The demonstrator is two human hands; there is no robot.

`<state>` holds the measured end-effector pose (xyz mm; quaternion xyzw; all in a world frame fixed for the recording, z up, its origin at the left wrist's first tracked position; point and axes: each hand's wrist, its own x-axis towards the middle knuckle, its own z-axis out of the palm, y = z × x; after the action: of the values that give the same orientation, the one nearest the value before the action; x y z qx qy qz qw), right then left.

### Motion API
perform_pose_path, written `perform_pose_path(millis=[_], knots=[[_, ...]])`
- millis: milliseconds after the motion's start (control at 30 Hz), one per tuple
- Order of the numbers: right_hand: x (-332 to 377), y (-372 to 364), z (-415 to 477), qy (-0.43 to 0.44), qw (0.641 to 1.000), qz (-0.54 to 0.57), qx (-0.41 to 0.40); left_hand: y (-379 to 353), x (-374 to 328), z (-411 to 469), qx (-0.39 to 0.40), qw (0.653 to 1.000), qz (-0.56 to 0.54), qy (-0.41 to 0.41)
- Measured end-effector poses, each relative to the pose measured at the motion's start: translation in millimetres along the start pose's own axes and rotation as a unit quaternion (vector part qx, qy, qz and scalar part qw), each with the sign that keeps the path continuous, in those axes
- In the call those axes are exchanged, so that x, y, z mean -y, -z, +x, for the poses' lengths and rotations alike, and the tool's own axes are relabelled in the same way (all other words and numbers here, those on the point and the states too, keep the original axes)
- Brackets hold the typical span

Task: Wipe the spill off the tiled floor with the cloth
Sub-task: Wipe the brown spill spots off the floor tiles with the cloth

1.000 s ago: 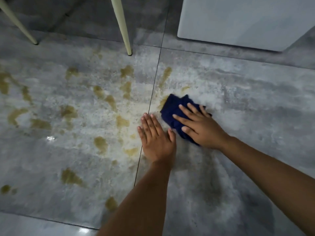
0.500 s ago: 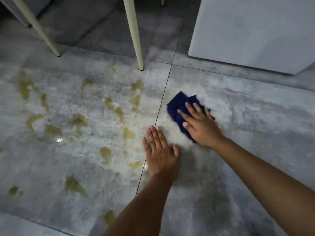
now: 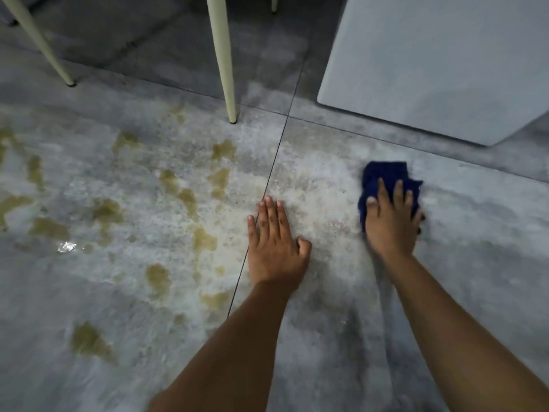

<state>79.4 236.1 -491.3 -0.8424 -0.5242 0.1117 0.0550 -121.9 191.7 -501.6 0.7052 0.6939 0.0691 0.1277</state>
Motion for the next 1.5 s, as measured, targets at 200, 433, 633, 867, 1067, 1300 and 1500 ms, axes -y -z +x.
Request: perform_pose_path(millis=[200,433,633,867,1067,1300,1500], knots=[[67.8,-7.4,-14.0,0.188,0.981,-0.036,0.025,11.3,7.5,20.4,0.009,1.0,0.005,0.009],[-2.8,-18.2,-87.5,-0.099,0.993,0.041,-0.053,12.9,5.2,33.2,0.024,0.999,0.025,-0.003],[32.7,-35.8,-210.7,0.028,0.999,-0.015,-0.006,22.7,-9.9,15.4,0.111,0.99,0.07,-0.056],[33.1,-32.6,-192.0,-0.014,1.0,0.014,0.012,42.3,73.4,-63.1,0.036,0.999,-0.003,-0.035],[61.0,-60.3,-344.4,0.235,0.971,-0.027,0.038,52.8,171.4,-194.0,0.012,0.994,-0.017,0.108],[77.7,-58.5,-301.0,0.248,0.967,-0.038,0.045,64.7,232.7,-253.8,-0.012,0.98,0.0,0.198],[84.0,-67.3,-414.7,0.361,0.93,-0.039,0.054,66.7,250.7,-273.1,-0.02,0.974,-0.009,0.225]])
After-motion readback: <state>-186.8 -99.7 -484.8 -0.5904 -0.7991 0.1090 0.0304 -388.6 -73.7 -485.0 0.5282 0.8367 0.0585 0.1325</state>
